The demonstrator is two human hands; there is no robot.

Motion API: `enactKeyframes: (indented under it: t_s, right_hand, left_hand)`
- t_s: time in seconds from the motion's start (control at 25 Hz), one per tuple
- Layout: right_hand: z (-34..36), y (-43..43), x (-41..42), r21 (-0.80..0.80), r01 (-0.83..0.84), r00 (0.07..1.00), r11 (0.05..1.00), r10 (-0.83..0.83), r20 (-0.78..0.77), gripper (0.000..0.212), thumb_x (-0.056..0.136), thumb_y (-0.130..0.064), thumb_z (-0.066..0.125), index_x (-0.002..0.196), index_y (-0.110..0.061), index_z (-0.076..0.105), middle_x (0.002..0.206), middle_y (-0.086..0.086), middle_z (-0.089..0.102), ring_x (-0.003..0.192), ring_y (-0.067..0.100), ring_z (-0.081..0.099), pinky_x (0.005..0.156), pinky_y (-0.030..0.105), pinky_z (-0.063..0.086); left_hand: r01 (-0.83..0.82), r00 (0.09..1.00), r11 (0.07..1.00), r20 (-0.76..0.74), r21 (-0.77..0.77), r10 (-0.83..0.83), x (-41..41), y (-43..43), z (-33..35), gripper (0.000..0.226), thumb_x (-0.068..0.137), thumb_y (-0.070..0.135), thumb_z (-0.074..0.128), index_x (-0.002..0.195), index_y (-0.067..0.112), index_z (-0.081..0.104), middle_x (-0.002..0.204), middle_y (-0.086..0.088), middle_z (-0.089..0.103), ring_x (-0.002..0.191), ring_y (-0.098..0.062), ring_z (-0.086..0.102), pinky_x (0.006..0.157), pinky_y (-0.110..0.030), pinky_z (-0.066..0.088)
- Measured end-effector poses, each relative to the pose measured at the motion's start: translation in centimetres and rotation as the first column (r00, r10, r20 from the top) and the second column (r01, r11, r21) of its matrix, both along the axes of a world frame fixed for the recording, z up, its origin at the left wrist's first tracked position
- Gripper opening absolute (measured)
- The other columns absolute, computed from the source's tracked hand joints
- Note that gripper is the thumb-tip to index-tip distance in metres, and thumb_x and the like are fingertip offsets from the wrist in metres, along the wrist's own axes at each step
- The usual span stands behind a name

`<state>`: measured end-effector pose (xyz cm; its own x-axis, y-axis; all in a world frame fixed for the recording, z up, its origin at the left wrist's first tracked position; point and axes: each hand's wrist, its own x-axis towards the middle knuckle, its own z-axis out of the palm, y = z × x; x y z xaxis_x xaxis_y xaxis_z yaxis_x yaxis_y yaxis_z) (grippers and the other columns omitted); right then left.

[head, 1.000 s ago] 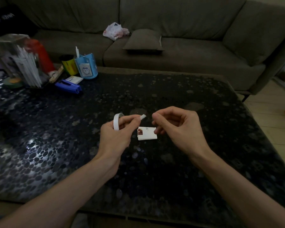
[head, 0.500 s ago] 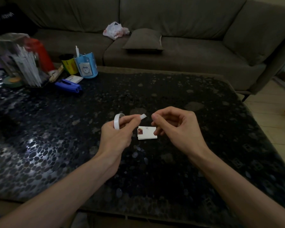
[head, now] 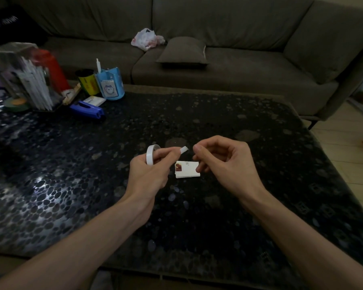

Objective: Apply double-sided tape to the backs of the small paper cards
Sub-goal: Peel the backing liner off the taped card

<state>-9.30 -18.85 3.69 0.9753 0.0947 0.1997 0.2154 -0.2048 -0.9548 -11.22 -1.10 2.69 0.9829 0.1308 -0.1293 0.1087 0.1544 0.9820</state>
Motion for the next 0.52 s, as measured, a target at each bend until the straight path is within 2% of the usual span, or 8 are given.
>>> enactKeyframes:
  t_s: [0.28, 0.52]
  right_hand:
    - [-0.03, 0.06, 0.12, -0.002, 0.005, 1.000, 1.000, -0.005, 0.005, 0.004, 0.096, -0.023, 0.074, 0.094, -0.023, 0.076, 0.085, -0.004, 0.077, 0.071, 0.013, 0.076, 0.065, 0.016, 0.056]
    - [0.11, 0.06, 0.03, 0.008, -0.007, 1.000, 1.000, 0.006, 0.012, 0.003, 0.096, -0.022, 0.075, 0.093, -0.023, 0.076, 0.085, -0.005, 0.078, 0.070, 0.013, 0.075, 0.064, 0.015, 0.056]
  left_hand:
    - [-0.051, 0.999, 0.995, 0.002, 0.085, 0.051, 0.14, -0.16, -0.01, 0.014, 0.092, 0.023, 0.074, 0.083, 0.025, 0.084, 0.056, 0.019, 0.061, 0.053, 0.005, 0.055, 0.066, -0.023, 0.042]
    - [-0.021, 1.000, 0.996, 0.014, 0.085, 0.020, 0.29, -0.09, -0.41, 0.014, 0.095, 0.024, 0.072, 0.088, 0.028, 0.084, 0.051, 0.018, 0.053, 0.047, -0.001, 0.046, 0.054, -0.021, 0.037]
